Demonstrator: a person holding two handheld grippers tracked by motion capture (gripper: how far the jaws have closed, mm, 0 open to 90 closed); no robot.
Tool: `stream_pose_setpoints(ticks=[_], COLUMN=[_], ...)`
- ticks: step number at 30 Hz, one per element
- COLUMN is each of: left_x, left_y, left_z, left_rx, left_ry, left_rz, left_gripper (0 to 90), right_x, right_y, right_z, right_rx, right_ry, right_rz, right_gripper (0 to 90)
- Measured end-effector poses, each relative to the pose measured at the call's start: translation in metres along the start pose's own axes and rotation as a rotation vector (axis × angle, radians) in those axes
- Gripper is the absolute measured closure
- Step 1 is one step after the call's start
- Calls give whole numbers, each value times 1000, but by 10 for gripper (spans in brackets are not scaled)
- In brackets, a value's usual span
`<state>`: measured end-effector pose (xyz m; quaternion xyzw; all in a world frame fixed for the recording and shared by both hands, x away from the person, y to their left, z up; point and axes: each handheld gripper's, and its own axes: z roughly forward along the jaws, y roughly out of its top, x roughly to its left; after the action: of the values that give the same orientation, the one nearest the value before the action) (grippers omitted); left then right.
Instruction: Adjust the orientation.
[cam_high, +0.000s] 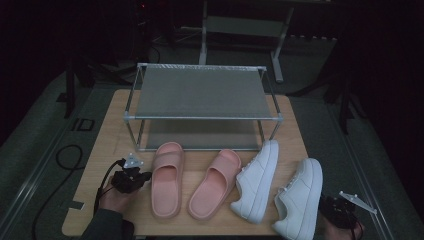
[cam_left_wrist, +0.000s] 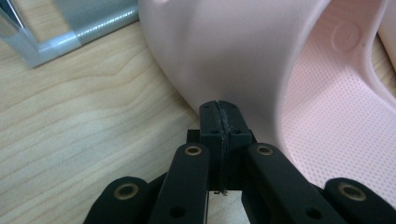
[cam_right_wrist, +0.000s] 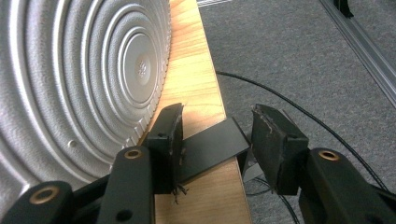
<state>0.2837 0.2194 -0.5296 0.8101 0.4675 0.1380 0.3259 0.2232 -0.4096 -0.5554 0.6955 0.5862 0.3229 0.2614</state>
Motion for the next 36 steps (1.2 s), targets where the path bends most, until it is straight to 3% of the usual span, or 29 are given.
stream_pose_setpoints(ticks=[4, 8, 11, 21, 27, 36], left_x=[2, -12, -26, -64, -80, -100], left_y=[7, 26, 42, 83, 102, 122], left_z=[-18, -37, -41, -20, -7, 15], left_rx=[-66, -126, -148, -153, -170, -168], left_ry=[15, 6, -23, -103, -159, -195], left_rz=[-34, 24, 76, 185, 210, 245], left_gripper=[897, 897, 897, 897, 897, 897], right_x=[0, 0, 0, -1, -1, -1], right_y=[0, 0, 0, -1, -1, -1], right_z=[0, 0, 0, 0, -1, -1], right_rx=[0, -1, -1, -2, -2, -2], right_ry=[0, -1, -2, 1, 1, 1], right_rz=[1, -1, -1, -1, -2, 0], right_gripper=[531, 532, 531, 532, 533, 534])
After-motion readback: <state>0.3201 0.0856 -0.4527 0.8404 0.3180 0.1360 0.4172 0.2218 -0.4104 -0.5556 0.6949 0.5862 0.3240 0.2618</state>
